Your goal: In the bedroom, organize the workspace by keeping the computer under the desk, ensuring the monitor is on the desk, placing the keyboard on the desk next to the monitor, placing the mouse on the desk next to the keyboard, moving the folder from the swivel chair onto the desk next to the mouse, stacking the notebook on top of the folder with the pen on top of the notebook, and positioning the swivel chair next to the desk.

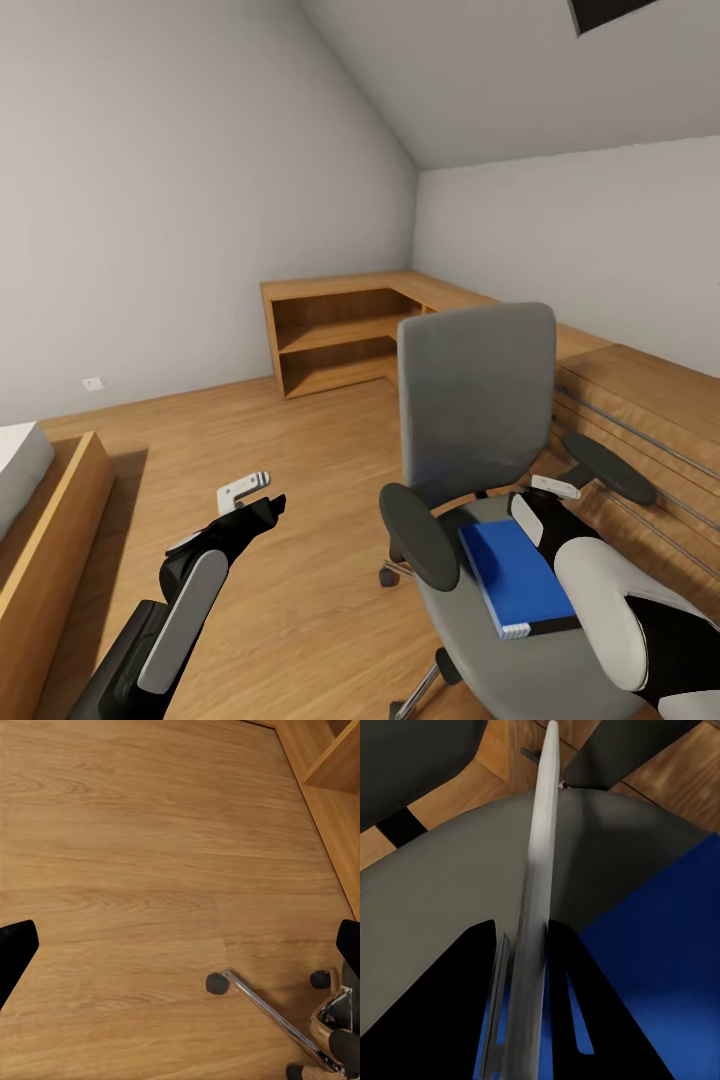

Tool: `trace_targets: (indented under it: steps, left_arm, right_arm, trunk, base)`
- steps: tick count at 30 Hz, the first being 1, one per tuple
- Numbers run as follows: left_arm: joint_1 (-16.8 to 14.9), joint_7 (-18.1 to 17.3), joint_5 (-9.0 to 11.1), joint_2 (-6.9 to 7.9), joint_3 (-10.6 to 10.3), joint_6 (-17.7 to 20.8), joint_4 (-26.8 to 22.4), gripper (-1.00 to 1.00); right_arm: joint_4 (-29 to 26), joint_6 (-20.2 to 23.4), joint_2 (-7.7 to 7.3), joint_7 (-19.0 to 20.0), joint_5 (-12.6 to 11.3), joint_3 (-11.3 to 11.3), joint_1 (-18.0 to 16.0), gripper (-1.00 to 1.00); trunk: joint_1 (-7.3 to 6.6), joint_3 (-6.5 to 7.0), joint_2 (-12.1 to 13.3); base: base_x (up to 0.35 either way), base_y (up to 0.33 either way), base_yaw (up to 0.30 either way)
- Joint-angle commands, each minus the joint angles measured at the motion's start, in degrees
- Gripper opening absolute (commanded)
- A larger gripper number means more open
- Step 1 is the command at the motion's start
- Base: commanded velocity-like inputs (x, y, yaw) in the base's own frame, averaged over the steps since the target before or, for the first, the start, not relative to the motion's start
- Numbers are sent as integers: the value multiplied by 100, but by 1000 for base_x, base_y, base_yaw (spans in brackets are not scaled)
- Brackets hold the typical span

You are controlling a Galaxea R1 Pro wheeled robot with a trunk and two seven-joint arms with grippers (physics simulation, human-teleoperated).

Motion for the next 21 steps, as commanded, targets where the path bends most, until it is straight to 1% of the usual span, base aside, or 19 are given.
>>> trace_targets:
  steps: [1, 9, 21]
  left_arm:
    - [-5, 59, 56, 5, -11, 2, -7, 100]
    - [-5, 59, 59, 5, -10, 2, -7, 100]
    - [-5, 59, 64, 5, -10, 2, -7, 100]
  right_arm:
    - [-10, 23, 0, -11, -42, 5, -2, -100]
    - [-10, 23, 0, -11, -42, 5, -2, -100]
    - [-10, 23, 0, -11, -42, 5, -2, -100]
  trunk:
    - [-1, -6, -3]
    - [-1, -6, -3]
    - [-1, -6, -3]
  base:
    - [-80, 0, 0]
    - [-172, 0, 0]
    - [-23, 0, 0]
